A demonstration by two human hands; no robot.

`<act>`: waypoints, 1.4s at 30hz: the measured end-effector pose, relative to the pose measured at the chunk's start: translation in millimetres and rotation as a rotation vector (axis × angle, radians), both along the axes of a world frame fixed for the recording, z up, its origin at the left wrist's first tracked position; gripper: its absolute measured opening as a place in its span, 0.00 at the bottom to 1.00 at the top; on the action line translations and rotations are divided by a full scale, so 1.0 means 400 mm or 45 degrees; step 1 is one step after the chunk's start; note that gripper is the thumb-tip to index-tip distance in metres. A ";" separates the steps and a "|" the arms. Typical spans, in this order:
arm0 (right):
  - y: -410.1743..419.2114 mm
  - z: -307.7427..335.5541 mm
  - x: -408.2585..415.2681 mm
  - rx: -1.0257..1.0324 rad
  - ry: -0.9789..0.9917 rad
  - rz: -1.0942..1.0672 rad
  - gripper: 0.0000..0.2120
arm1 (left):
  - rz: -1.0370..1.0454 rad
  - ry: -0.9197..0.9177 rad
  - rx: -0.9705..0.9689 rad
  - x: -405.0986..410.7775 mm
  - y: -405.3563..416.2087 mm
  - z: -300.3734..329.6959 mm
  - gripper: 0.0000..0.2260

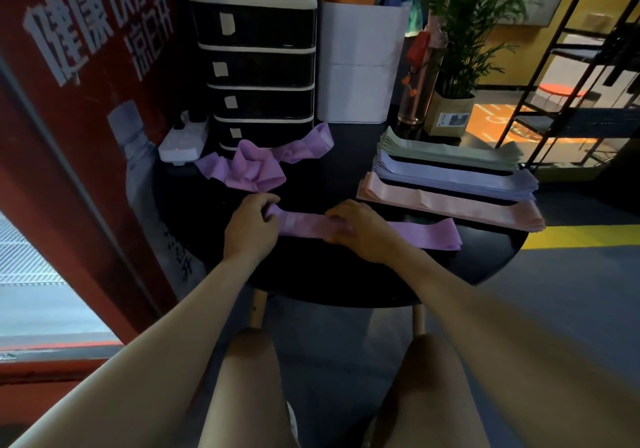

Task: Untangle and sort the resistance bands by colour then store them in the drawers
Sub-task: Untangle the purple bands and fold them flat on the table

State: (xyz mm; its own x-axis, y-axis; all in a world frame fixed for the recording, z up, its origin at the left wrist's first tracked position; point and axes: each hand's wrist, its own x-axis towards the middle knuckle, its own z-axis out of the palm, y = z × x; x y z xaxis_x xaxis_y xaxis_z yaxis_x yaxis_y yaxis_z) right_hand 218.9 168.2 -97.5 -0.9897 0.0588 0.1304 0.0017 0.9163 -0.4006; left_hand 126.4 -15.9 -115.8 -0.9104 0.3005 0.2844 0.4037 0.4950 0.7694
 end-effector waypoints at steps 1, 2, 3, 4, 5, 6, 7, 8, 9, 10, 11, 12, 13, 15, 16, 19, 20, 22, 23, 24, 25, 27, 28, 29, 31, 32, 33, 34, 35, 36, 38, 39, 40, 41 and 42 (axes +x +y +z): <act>-0.001 -0.001 -0.002 -0.006 0.005 -0.002 0.24 | -0.001 -0.002 -0.001 -0.001 -0.001 -0.001 0.14; -0.002 -0.002 -0.003 -0.011 0.005 -0.001 0.24 | -0.006 -0.002 -0.002 -0.001 -0.001 -0.002 0.14; -0.002 -0.002 -0.003 -0.014 0.003 0.000 0.24 | -0.012 -0.001 0.001 -0.001 -0.001 -0.002 0.13; -0.004 -0.001 -0.002 -0.016 0.004 -0.001 0.24 | -0.013 0.000 0.004 -0.001 0.000 -0.002 0.13; -0.005 -0.001 -0.001 -0.019 0.008 -0.005 0.24 | -0.011 0.000 0.008 -0.001 0.000 -0.002 0.13; -0.006 -0.001 0.000 -0.022 0.012 -0.007 0.24 | -0.007 -0.003 0.012 -0.001 0.000 -0.002 0.13; -0.006 -0.002 0.000 -0.024 0.009 -0.009 0.24 | -0.004 -0.009 0.015 0.000 0.001 -0.001 0.12; -0.007 -0.001 0.000 -0.018 0.000 -0.006 0.25 | -0.002 -0.014 0.023 0.001 0.000 -0.001 0.12; -0.006 0.001 0.000 -0.005 -0.019 -0.002 0.25 | -0.002 -0.017 0.034 0.002 0.000 -0.001 0.12; -0.004 0.005 -0.001 0.010 -0.036 0.008 0.26 | -0.006 -0.018 0.042 0.003 -0.001 0.000 0.12; -0.003 0.012 -0.004 0.020 -0.051 0.018 0.26 | -0.012 -0.016 0.044 0.004 -0.001 -0.001 0.12; -0.003 0.021 -0.007 0.025 -0.053 0.028 0.26 | -0.020 -0.016 0.043 0.005 -0.001 -0.002 0.13; -0.003 0.032 -0.013 0.023 -0.042 0.030 0.25 | -0.030 -0.021 0.051 0.004 -0.001 0.000 0.13; -0.006 0.056 -0.030 0.002 0.008 0.025 0.24 | -0.044 -0.054 0.103 -0.004 0.002 0.009 0.14; -0.010 0.069 -0.042 -0.028 0.032 0.021 0.24 | -0.046 -0.061 0.122 -0.011 0.004 0.018 0.13; -0.026 0.096 -0.089 -0.113 0.055 -0.002 0.22 | -0.020 -0.011 0.087 -0.039 0.004 0.051 0.13; -0.031 0.099 -0.108 -0.115 0.046 0.000 0.22 | -0.003 -0.002 0.073 -0.050 0.002 0.061 0.14; -0.041 0.102 -0.145 -0.113 0.026 0.008 0.21 | 0.029 -0.001 0.063 -0.077 -0.005 0.075 0.14; -0.046 0.103 -0.163 -0.117 0.021 0.016 0.20 | 0.041 0.000 0.065 -0.091 -0.009 0.079 0.14; -0.051 0.105 -0.179 -0.121 0.027 0.030 0.18 | 0.050 0.001 0.063 -0.107 -0.013 0.083 0.14; -0.055 0.106 -0.195 -0.127 0.033 0.038 0.17 | 0.057 0.002 0.058 -0.121 -0.016 0.085 0.13; -0.062 0.111 -0.225 -0.126 0.039 0.037 0.14 | 0.066 0.001 0.032 -0.150 -0.024 0.087 0.11; -0.065 0.110 -0.242 -0.110 0.041 0.039 0.14 | 0.068 0.000 0.024 -0.165 -0.028 0.084 0.10; -0.068 0.108 -0.258 -0.086 0.042 0.044 0.13 | 0.070 -0.003 0.018 -0.181 -0.032 0.081 0.11; -0.069 0.095 -0.301 -0.039 0.023 0.062 0.12 | 0.062 -0.007 0.007 -0.209 -0.039 0.077 0.12; -0.069 0.085 -0.323 0.001 -0.010 0.069 0.12 | 0.049 -0.022 0.009 -0.217 -0.040 0.081 0.12; -0.070 0.077 -0.341 0.037 -0.059 0.065 0.11 | 0.037 -0.047 0.005 -0.226 -0.040 0.084 0.12; -0.070 0.069 -0.356 0.060 -0.080 0.053 0.11 | 0.016 -0.063 -0.003 -0.232 -0.039 0.087 0.11; -0.070 0.066 -0.367 0.033 -0.071 0.029 0.11 | -0.006 -0.070 -0.032 -0.238 -0.037 0.089 0.10; -0.069 0.064 -0.379 -0.022 -0.039 0.004 0.11 | -0.033 -0.062 -0.065 -0.244 -0.035 0.090 0.11; -0.068 0.071 -0.396 -0.148 0.062 -0.027 0.09 | -0.089 -0.032 -0.107 -0.262 -0.032 0.088 0.14; -0.065 0.080 -0.406 -0.181 0.096 -0.024 0.08 | -0.104 -0.030 -0.105 -0.272 -0.029 0.090 0.16; -0.061 0.091 -0.420 -0.222 0.122 -0.024 0.07 | -0.110 -0.031 -0.082 -0.283 -0.026 0.094 0.18; -0.057 0.107 -0.434 -0.258 0.140 -0.025 0.07 | -0.109 -0.046 -0.056 -0.295 -0.021 0.102 0.19; -0.055 0.125 -0.448 -0.292 0.161 -0.025 0.07 | -0.109 -0.058 -0.030 -0.304 -0.015 0.114 0.20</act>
